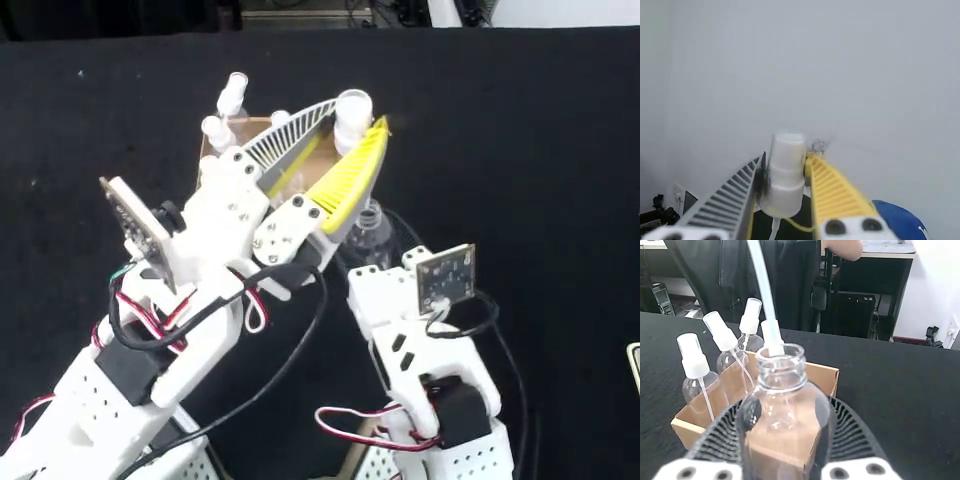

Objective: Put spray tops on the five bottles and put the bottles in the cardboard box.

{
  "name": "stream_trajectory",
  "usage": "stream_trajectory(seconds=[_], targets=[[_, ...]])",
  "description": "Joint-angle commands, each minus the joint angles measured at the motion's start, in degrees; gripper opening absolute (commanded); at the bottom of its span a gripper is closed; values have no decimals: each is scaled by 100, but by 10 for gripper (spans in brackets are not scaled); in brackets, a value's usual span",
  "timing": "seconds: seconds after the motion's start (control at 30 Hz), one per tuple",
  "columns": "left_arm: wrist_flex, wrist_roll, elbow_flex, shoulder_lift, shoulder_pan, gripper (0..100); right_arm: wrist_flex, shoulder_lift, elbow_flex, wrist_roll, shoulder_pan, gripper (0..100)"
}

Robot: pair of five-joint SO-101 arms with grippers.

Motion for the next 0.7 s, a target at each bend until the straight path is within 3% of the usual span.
stream_trajectory(seconds=[0.0, 0.43, 0.67], targets=[[-18, 18, -40, -114, 48, 30, -26, -567, -365, -26, -53, 10], [0, 62, 848, -167, 22, 31, -44, -567, -356, -26, -53, 10], [1503, 70, 462, -176, 13, 199, -53, -567, -295, -26, -53, 10]])
